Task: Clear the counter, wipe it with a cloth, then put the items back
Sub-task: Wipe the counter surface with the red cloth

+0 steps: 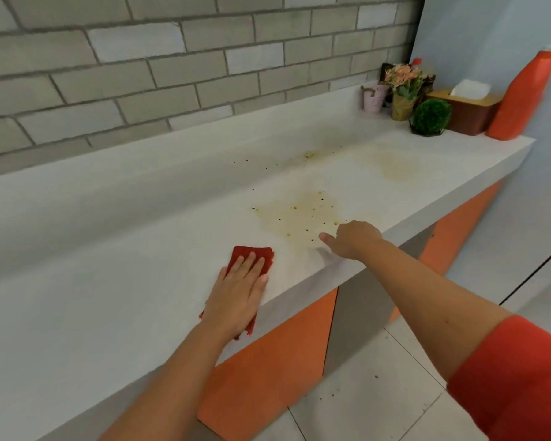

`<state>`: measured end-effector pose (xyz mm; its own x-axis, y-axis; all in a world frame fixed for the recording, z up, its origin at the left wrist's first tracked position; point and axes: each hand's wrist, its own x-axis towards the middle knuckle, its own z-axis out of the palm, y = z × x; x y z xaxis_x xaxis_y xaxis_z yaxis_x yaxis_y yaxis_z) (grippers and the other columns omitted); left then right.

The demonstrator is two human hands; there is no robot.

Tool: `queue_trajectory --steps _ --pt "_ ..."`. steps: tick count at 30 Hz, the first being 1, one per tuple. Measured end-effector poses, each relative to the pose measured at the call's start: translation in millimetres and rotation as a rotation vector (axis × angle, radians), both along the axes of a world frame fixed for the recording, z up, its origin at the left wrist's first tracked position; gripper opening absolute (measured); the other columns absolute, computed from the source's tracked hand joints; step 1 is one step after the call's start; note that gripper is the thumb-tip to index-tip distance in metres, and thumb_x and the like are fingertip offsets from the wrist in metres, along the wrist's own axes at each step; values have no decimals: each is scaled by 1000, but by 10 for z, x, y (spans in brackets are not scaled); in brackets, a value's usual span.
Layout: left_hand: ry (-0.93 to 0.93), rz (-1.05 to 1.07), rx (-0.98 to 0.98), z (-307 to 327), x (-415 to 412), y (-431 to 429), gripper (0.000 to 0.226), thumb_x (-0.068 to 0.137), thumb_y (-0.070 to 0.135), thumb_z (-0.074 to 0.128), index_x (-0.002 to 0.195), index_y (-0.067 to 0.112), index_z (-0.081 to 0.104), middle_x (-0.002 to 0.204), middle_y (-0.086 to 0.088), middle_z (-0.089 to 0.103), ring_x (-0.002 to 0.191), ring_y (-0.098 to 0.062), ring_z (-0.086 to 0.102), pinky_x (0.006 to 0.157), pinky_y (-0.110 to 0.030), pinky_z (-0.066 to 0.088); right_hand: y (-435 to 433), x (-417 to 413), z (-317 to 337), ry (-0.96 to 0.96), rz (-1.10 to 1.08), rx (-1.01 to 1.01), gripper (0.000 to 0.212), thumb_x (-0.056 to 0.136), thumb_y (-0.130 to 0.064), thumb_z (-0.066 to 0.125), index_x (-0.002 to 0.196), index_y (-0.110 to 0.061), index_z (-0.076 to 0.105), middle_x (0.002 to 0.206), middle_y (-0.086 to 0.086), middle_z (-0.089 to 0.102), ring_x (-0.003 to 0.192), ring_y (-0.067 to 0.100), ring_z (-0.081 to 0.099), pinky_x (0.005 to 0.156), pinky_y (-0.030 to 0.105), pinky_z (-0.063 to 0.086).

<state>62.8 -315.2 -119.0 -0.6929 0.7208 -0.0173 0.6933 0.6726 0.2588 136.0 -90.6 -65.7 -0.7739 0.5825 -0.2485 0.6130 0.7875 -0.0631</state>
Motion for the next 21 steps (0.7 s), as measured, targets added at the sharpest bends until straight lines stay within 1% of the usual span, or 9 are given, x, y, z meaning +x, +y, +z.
queue_trajectory --steps 3,4,8,11,13,16,17,19,21 --pt "-6 216 21 19 -129 -222 52 101 39 11 150 22 10 159 4 6 147 -14 0 118 -35 0 49 38 -10 5 34 -4 57 99 -49 22 62 -11 40 64 2 45 60 16 44 62 28 39" --pt "2 263 10 13 -169 -205 53 101 39 11 150 20 11 159 1 6 147 -16 1 119 -36 1 61 51 -11 11 45 -9 57 100 -49 22 61 -11 39 64 2 45 59 16 43 62 28 40" --pt "25 336 -49 -27 -259 108 56 100 41 10 151 17 9 159 -4 5 147 -22 3 119 -41 1 56 97 -46 37 91 13 59 98 -52 25 58 -11 39 58 1 43 53 14 40 48 24 33" --pt "31 298 -63 -16 -237 419 57 100 42 9 151 16 10 159 -5 6 147 -23 4 119 -41 2 -1 84 -90 35 106 38 58 99 -51 24 58 -11 39 59 1 43 53 14 40 47 23 32" --pt "31 219 -54 -9 -104 635 58 99 44 9 151 17 11 159 -4 7 147 -23 4 120 -41 3 -37 73 -103 43 111 42 58 99 -50 23 59 -12 39 61 2 44 56 16 43 48 23 34" --pt "43 56 -33 -24 207 770 60 98 50 11 151 21 10 159 0 8 147 -19 3 119 -38 1 -53 88 -101 52 116 46 56 99 -49 22 60 -12 37 64 2 44 71 21 50 58 28 41" --pt "48 22 -29 -32 278 733 59 98 50 13 150 23 10 159 2 8 147 -17 2 119 -36 1 -47 99 -100 51 112 43 56 100 -49 21 60 -12 37 65 3 44 72 20 50 62 29 43" --pt "59 0 -24 -35 327 573 57 98 50 14 150 26 10 158 6 8 147 -12 2 118 -32 0 -20 104 -88 52 107 35 56 100 -48 21 60 -12 37 64 3 44 62 17 46 64 30 43" --pt "56 28 -32 -8 274 381 56 99 49 14 150 27 9 158 8 6 146 -10 1 117 -30 -2 1 104 -76 45 108 28 57 101 -46 21 59 -12 37 62 3 43 56 15 41 60 28 42"
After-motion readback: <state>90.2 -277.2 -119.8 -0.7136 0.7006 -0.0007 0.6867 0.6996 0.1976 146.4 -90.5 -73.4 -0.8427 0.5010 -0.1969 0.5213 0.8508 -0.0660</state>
